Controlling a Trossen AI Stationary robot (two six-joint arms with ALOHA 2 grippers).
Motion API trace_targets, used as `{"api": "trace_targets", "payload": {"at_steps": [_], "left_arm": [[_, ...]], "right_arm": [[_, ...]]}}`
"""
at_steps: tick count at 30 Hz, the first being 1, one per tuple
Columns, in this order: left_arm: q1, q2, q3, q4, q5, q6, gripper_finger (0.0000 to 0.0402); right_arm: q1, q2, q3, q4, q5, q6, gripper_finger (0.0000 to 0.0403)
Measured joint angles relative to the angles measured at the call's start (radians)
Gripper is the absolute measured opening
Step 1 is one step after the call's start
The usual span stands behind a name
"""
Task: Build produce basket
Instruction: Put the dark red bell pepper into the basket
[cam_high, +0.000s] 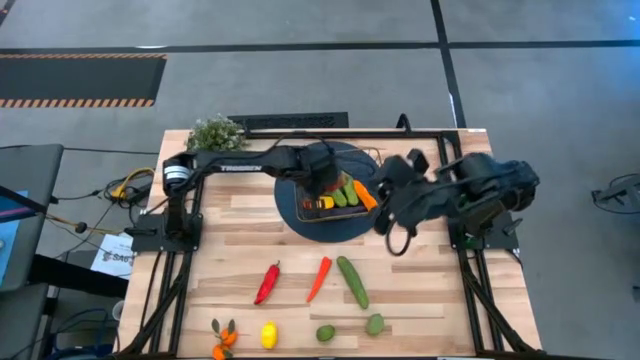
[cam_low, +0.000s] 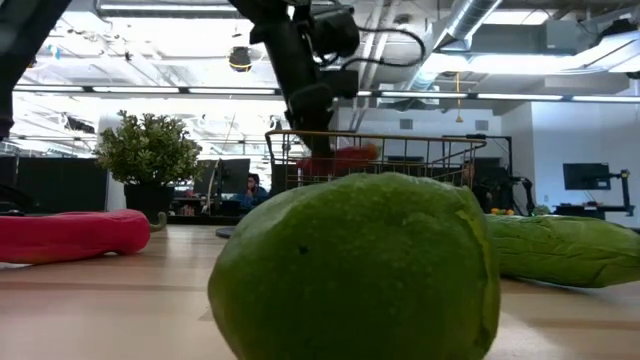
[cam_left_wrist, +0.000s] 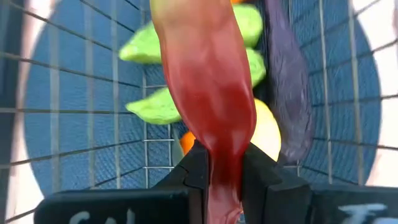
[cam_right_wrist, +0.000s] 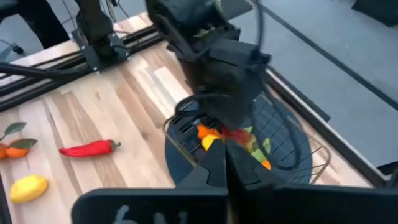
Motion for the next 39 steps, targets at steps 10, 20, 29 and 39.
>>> {"api": "trace_targets", "payload": {"at_steps": [10, 20, 29, 39], "left_arm": [[0.000, 0.011, 0.000, -0.049, -0.038, 0.035, 0.0028], [0.000, 0.011, -0.003, -0.101, -0.048, 0.034, 0.0028], [-0.002, 0.011, -0.003, -0.103, -0.045, 0.018, 0.0055], [-0.004, 0.011, -0.003, -0.100, -0.040, 0.008, 0.0156]], "right_arm": [[-0.001, 0.070, -0.001, 0.000, -0.003, 0.062, 0.0002], [-0.012, 0.072, -0.001, 0.000, -0.008, 0.071, 0.0003], [-0.012, 0.072, -0.001, 0.000, -0.009, 0.047, 0.0003], [-0.009, 0.072, 0.000, 0.000, -0.041, 0.025, 0.0006]]}}
